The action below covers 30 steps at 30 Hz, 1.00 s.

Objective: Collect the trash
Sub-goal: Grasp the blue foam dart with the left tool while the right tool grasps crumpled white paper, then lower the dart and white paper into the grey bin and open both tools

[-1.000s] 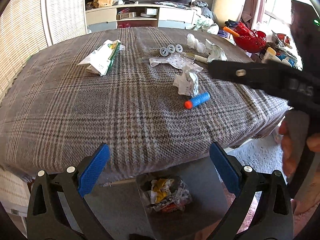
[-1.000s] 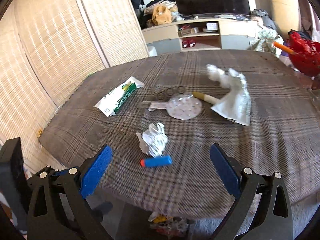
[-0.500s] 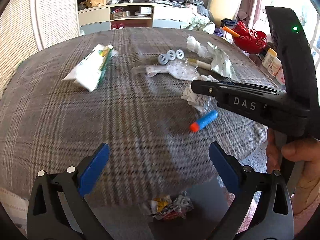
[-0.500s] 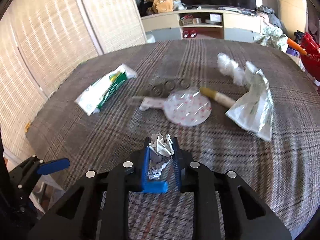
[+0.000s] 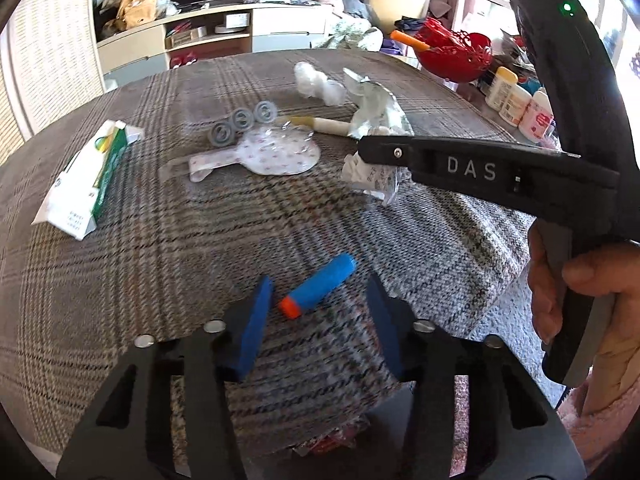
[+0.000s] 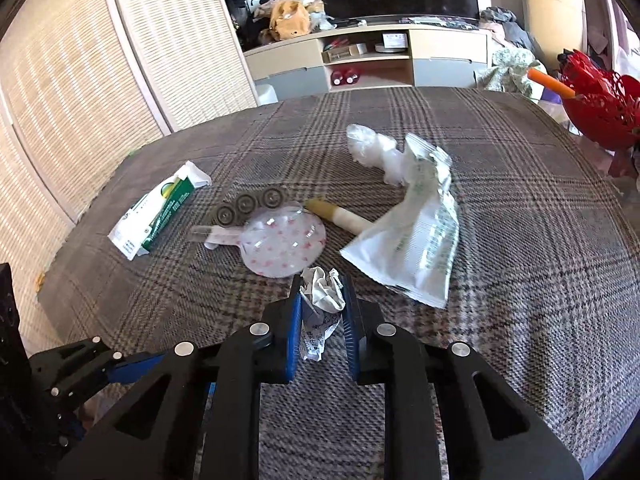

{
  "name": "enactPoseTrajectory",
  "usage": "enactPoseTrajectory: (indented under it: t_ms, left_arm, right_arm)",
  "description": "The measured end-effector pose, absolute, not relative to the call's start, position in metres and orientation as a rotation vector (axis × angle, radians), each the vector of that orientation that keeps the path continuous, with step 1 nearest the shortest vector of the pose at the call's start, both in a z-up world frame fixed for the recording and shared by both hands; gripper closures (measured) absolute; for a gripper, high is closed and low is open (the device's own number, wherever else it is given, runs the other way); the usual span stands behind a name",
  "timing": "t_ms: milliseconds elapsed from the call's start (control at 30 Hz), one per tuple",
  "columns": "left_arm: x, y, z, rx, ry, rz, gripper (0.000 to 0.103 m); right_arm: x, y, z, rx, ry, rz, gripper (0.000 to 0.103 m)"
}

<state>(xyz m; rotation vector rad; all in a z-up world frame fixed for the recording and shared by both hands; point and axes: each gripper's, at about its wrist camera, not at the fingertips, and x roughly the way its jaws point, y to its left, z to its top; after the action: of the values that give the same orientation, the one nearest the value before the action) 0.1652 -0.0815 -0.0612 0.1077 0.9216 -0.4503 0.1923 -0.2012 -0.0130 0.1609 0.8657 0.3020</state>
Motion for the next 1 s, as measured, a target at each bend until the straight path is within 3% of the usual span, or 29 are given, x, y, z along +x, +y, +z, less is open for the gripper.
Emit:
enactPoseTrajectory:
  t_ms: [100, 167, 1000]
  left_arm:
    - [0.164, -0.088, -0.062, 0.115, 0.922, -0.467, 0.088]
    - [0.16, -0.092, -0.063, 0.121, 0.925, -0.477, 0.092]
    - [0.073, -0.09, -0.044, 0.111, 0.87, -0.369, 0.093]
  right_arm:
    - [0.189, -0.207, -0.013, 0.167, 0.868, 0.304, 0.083]
    - [0.186, -0.21, -0.012, 0.176, 0.867, 0.304, 0.083]
    - [0.092, -0.22, 0.01, 0.192, 0.802, 0.404, 0.083]
